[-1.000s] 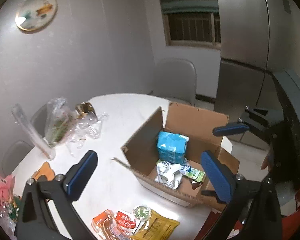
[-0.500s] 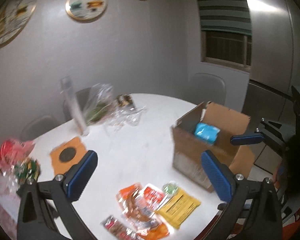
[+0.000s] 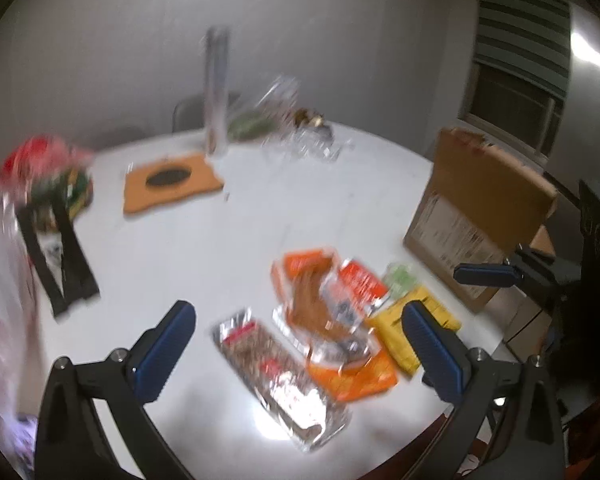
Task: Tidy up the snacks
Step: 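Open both tools to drop the snacks and withdraw toward the pile, then grasp the yellow biscuit pack with the right tool while the left tool grasps the brown brittle bar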
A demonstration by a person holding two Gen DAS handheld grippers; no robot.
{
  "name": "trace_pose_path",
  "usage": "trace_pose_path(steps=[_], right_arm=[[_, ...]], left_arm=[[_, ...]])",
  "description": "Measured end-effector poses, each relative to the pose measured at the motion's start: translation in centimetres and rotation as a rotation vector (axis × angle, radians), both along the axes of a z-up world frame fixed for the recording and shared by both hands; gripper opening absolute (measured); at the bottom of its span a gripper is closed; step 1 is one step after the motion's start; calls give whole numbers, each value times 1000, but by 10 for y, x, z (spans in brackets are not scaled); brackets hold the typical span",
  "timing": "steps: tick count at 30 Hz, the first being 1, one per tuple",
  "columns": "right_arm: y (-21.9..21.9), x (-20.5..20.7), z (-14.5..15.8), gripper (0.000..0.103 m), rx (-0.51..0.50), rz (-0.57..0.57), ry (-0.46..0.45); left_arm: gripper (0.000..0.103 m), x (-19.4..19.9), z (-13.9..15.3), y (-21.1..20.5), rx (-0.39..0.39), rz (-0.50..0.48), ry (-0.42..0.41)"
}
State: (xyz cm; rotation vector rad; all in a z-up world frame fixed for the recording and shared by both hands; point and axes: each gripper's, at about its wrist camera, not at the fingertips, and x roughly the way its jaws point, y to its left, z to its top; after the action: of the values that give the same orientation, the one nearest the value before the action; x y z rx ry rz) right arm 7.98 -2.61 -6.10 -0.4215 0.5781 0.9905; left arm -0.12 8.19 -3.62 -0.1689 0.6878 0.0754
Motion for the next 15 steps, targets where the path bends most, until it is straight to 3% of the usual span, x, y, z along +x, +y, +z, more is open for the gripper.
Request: trace_pose_path(steps=[4, 12, 15], right_arm=[[-5, 10, -38, 89, 6, -78, 34], [-29, 12, -71, 89, 59, -227, 53], [-31, 14, -76, 89, 77, -243, 72]], left_arm=[[102, -5, -30, 4, -47, 53, 30], [99, -11, -71, -9, -97, 115, 75], [88, -11, -80, -13, -71, 134, 101]])
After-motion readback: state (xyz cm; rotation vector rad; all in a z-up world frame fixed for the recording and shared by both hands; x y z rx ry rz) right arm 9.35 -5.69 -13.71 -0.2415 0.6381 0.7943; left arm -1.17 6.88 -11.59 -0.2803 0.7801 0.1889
